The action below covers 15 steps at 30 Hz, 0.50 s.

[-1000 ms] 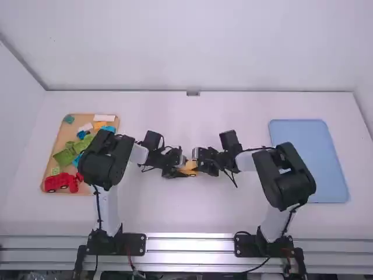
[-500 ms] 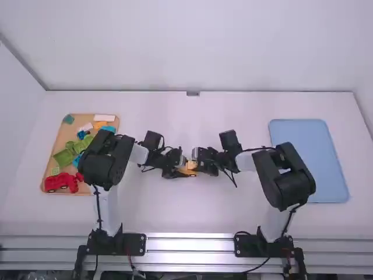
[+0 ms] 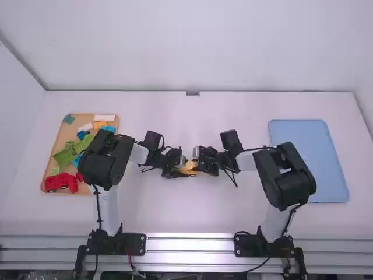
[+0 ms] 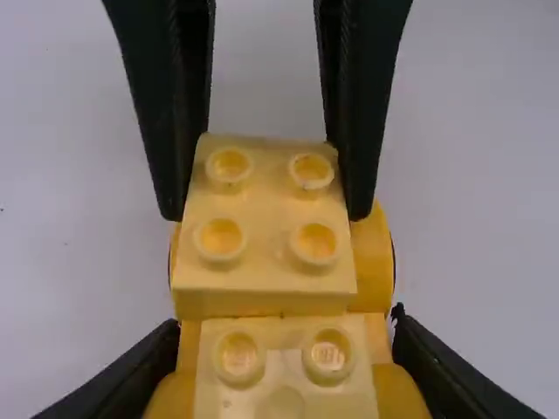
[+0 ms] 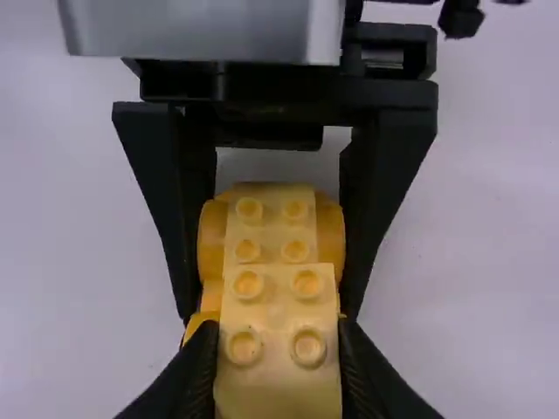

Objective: Assemble lego blocks to make yellow taxi

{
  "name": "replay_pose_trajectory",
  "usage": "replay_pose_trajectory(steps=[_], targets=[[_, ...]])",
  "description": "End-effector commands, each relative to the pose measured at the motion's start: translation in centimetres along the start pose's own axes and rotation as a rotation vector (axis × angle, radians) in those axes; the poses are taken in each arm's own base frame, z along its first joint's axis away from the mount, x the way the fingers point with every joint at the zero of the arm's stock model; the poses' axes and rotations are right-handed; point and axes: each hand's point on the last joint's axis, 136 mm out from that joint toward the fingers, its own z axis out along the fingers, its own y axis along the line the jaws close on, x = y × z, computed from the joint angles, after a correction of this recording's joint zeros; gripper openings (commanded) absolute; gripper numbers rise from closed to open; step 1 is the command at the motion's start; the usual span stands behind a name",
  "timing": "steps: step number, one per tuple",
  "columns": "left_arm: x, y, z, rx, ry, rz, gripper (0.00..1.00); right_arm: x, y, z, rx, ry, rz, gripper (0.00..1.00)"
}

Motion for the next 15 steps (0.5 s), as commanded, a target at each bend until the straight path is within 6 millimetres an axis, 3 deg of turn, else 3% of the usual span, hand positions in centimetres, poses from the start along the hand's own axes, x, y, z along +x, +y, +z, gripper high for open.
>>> replay_pose_trajectory(steps=[1, 12, 15], targets=[[0.8, -0.53, 0.32, 0.01, 0.018, -0.012, 0.49, 0.02, 0.78, 0.17, -0.034, -0.017, 0.037, 0.22], [0.82, -0.59, 0.32, 0.012, 0.019, -0.016, 0.49, 0.43, 1.06, 0.14, -0.041, -0.001, 0.051, 0.25], [0.79, -0.6, 0.32, 0.013, 0.017, -0.016, 0.49, 0.25, 1.22, 0.36, -0.047, -0.002, 0.042, 0.4]])
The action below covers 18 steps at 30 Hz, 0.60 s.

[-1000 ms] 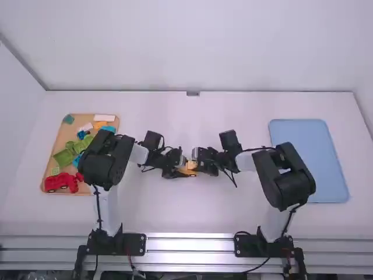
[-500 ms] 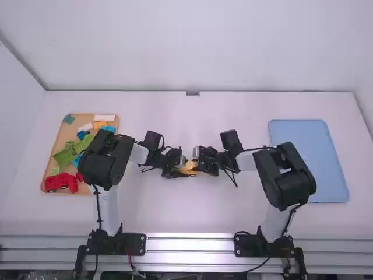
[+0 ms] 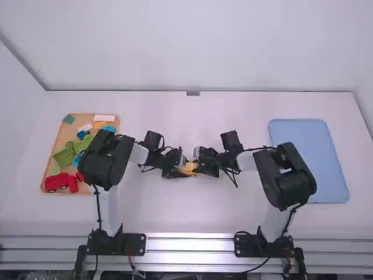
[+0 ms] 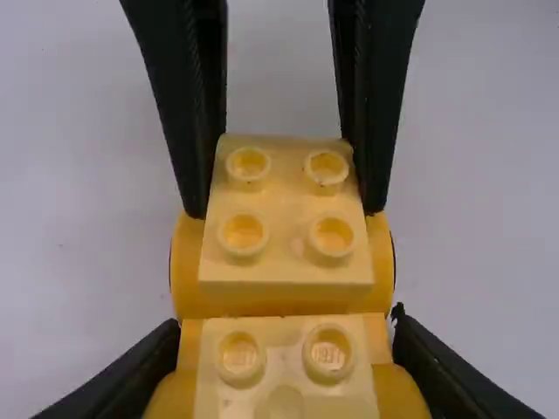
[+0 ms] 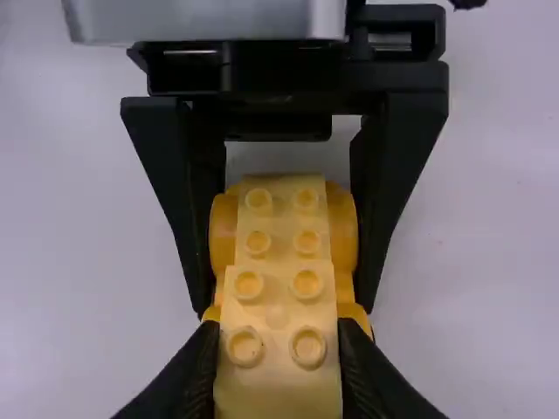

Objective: Assemble lego blocks to make yellow taxi

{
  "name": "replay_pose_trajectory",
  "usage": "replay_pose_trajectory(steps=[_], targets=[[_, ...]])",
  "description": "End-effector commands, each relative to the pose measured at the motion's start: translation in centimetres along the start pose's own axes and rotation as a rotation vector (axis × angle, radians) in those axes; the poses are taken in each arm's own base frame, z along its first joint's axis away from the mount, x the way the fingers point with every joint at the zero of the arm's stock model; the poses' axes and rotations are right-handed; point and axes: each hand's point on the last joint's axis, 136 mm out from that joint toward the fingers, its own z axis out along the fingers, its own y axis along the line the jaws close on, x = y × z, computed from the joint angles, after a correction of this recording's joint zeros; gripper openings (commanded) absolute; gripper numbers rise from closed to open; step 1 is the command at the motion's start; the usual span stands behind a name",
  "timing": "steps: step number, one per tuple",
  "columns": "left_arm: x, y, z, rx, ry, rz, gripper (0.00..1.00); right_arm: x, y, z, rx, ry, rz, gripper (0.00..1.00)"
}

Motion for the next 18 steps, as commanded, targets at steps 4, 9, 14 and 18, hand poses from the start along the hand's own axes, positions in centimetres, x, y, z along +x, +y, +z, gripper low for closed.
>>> replay_pose_trajectory(steps=[4, 9, 14, 18], targets=[[0.8, -0.5, 0.3, 0.011, 0.016, -0.012, 0.49, -0.2, 0.6, 0.5, -0.027, -0.015, 0.0, 0.53], [0.8, -0.6, 0.3, 0.013, 0.017, -0.016, 0.49, -1.6, 0.5, 0.1, -0.038, -0.09, -0.028, 0.7], [0.8, -0.7, 0.3, 0.014, 0.018, -0.018, 0.49, -2.9, 0.0, -1.4, -0.04, -0.181, -0.041, 0.7], [0.9, -0.6, 0.3, 0.012, 0.02, -0.018, 0.49, -3.2, -0.6, -2.9, -0.032, -0.232, -0.024, 0.67]])
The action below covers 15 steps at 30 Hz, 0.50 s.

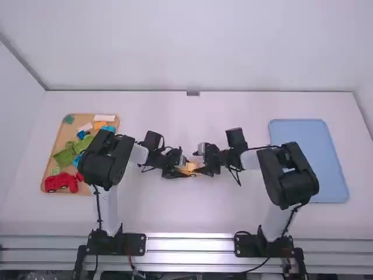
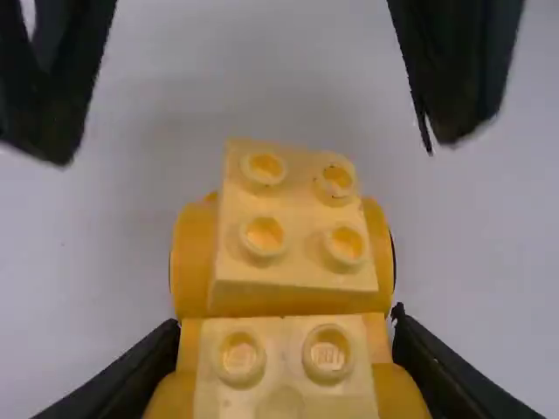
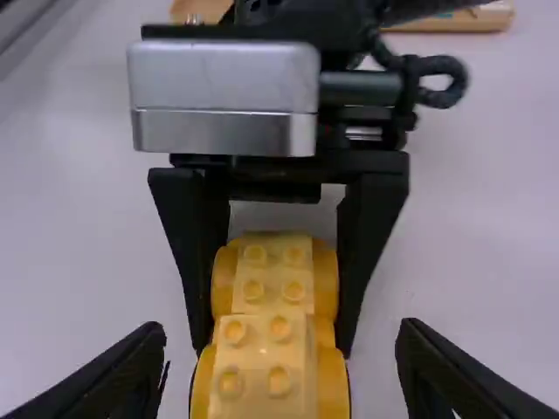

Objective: Assemble lego blocks to make yellow taxi

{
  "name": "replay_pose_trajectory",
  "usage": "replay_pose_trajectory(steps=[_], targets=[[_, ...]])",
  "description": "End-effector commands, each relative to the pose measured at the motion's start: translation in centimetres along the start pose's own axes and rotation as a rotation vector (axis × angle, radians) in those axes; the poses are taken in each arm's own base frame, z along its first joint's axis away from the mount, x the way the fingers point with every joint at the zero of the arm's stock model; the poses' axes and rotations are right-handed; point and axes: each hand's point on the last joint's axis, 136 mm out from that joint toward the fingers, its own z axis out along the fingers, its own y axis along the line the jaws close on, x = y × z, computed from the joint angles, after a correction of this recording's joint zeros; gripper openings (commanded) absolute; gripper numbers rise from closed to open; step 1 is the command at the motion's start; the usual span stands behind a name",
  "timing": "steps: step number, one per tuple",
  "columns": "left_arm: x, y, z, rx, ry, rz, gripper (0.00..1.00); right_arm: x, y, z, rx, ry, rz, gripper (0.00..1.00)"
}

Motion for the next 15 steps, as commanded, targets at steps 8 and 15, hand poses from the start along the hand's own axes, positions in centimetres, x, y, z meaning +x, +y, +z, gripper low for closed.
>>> replay_pose_trajectory(steps=[8, 15], targets=[[0.8, -0.5, 0.3, 0.009, 0.019, -0.012, 0.48, 1.1, -0.3, -0.9, 0.036, 0.054, 0.074, 0.11], [0.8, -0.4, 0.3, 0.005, 0.017, -0.005, 0.47, 2.9, 0.0, 1.5, 0.081, 0.234, 0.09, 0.0]])
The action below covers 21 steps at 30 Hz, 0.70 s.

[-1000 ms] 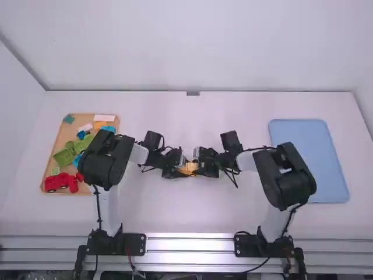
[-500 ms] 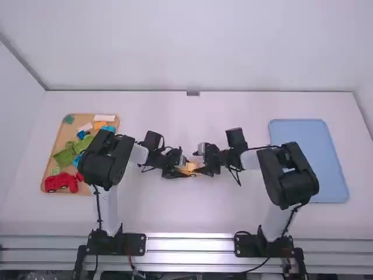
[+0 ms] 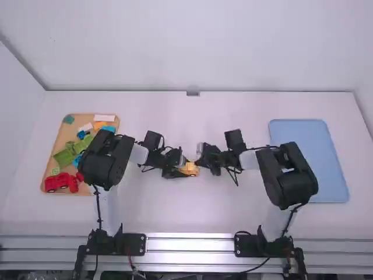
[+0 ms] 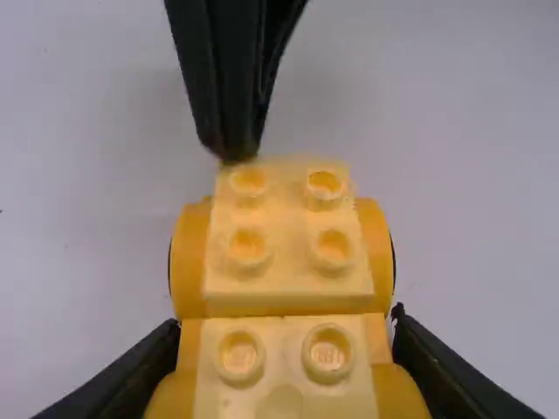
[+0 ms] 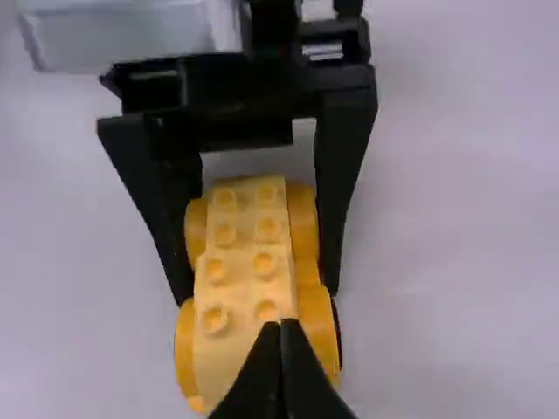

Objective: Assemble lego blocks to make yellow taxi

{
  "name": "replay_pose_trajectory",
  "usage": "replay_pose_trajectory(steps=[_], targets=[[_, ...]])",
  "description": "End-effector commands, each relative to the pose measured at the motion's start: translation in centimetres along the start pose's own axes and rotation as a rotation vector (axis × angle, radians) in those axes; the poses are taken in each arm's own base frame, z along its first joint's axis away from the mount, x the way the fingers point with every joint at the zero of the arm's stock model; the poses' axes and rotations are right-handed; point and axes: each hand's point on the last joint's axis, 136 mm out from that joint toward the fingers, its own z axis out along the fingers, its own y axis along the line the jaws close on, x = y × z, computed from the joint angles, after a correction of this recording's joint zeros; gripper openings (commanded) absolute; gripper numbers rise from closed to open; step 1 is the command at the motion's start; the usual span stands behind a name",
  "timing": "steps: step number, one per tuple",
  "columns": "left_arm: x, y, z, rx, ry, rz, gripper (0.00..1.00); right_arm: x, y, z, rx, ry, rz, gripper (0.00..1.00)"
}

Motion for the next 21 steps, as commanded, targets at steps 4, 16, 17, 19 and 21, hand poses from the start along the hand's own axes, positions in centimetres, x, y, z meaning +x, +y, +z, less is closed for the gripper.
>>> replay_pose_trajectory(steps=[4, 16, 17, 19, 21], targets=[[0.8, -0.5, 0.3, 0.009, 0.017, -0.009, 0.47, 0.7, 0.1, 1.3, 0.053, 0.12, -0.015, 0.0], [0.8, -0.6, 0.3, 0.013, 0.018, -0.015, 0.44, -4.2, 0.7, -2.0, -0.051, -0.181, -0.15, 0.0], [0.8, -0.6, 0.3, 0.012, 0.018, -0.014, 0.44, -4.5, 0.9, -2.3, -0.064, -0.211, -0.17, 0.0], [0.8, -0.6, 0.3, 0.011, 0.017, -0.012, 0.43, -4.3, 0.9, -2.2, -0.059, -0.196, -0.155, 0.0], [0.8, -0.6, 0.3, 0.012, 0.014, -0.012, 0.43, -3.5, 0.8, -1.6, -0.046, -0.147, -0.127, 0.0]])
